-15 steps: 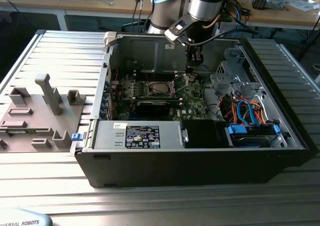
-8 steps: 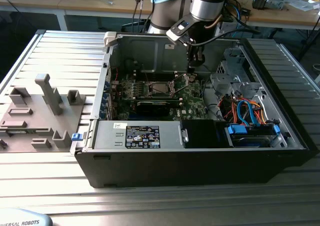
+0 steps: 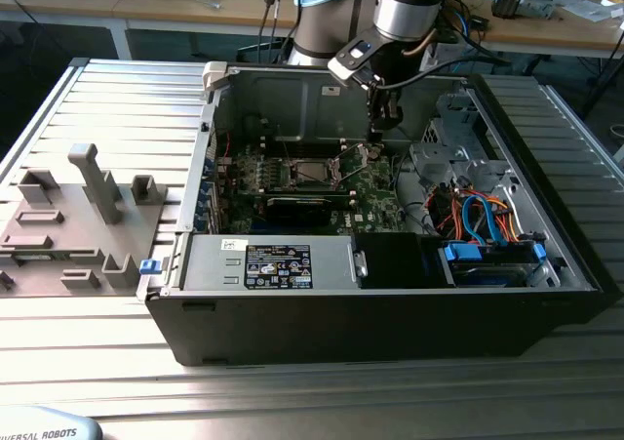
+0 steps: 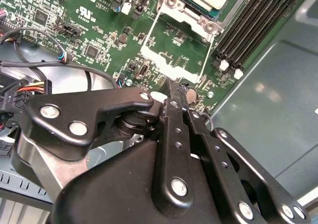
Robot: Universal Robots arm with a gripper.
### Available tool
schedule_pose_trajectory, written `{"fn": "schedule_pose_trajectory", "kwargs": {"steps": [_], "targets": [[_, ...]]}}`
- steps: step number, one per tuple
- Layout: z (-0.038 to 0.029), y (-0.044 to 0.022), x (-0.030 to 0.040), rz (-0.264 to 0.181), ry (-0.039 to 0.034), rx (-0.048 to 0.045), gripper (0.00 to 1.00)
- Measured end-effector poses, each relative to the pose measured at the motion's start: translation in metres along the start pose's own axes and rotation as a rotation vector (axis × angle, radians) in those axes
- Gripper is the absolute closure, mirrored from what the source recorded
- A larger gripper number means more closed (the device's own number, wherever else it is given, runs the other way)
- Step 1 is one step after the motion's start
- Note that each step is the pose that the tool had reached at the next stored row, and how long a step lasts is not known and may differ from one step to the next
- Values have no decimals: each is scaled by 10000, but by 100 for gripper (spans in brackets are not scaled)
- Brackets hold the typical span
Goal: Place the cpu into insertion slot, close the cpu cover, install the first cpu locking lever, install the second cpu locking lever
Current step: 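Close the cpu cover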
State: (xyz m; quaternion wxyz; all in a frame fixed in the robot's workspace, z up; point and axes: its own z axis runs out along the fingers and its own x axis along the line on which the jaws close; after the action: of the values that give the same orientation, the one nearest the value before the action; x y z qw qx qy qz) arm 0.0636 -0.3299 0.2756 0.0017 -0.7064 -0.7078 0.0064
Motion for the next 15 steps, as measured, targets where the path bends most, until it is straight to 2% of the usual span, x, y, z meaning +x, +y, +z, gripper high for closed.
{"fn": "schedule_pose_trajectory", "kwargs": {"steps": [15], "targets": [[23,61,6,0,0,2,89]]}}
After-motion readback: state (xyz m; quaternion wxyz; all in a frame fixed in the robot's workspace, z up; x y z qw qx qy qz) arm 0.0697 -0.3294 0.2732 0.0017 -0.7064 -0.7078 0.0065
